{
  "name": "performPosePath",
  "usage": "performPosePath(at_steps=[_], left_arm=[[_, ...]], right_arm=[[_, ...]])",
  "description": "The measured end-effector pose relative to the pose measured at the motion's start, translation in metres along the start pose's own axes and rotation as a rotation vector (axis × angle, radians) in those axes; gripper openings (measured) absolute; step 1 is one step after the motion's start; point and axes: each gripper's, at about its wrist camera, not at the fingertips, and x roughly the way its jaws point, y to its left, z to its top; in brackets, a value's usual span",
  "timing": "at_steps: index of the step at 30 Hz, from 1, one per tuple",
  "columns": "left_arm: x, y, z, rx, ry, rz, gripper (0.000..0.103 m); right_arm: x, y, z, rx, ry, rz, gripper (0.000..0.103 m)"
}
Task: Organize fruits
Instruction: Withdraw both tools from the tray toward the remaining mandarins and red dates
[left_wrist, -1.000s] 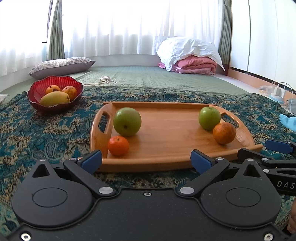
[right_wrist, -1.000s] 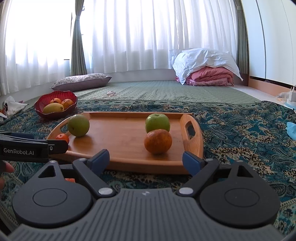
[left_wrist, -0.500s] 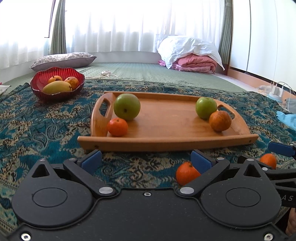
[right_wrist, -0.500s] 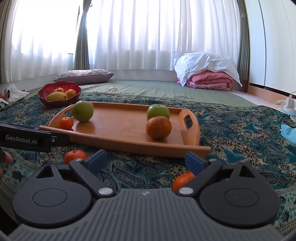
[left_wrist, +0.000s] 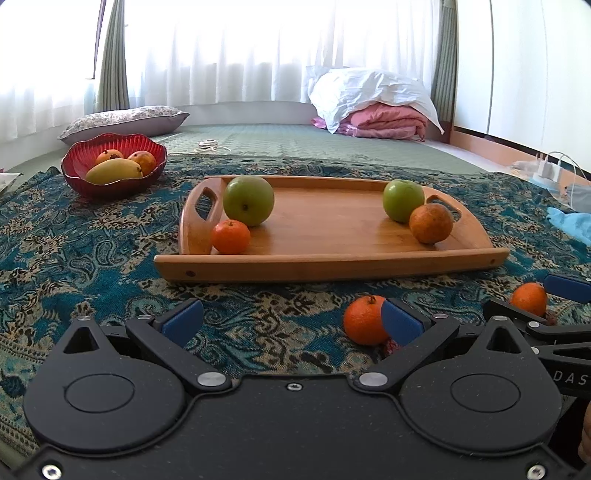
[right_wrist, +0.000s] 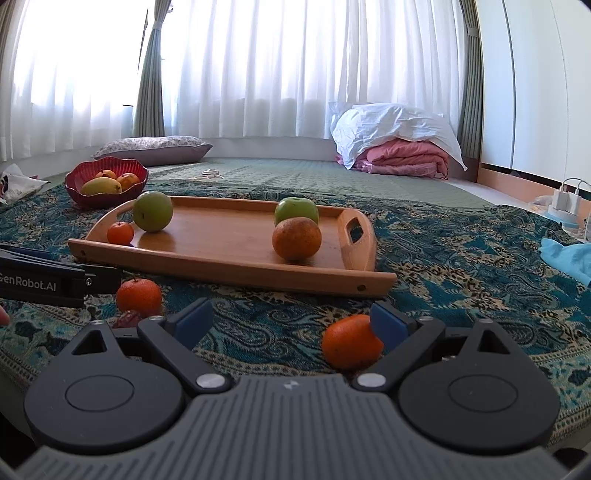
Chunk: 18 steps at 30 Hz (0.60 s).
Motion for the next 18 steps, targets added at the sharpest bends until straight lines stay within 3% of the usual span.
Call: performPosePath(at_steps=[10,18], left_arm=[[0.000,-0.013,-0.004,0.037,0.011,-0.033,0.102],[0.001,-0.021,0.000,0.041,0.014,-0.080,0.085]], right_arm=[[0.000,-0.003,-0.007,-0.010,0.020,-0.023,0.098],[0.004,-0.004,-0.009,-0.013,0.030,-0.040,0.096]])
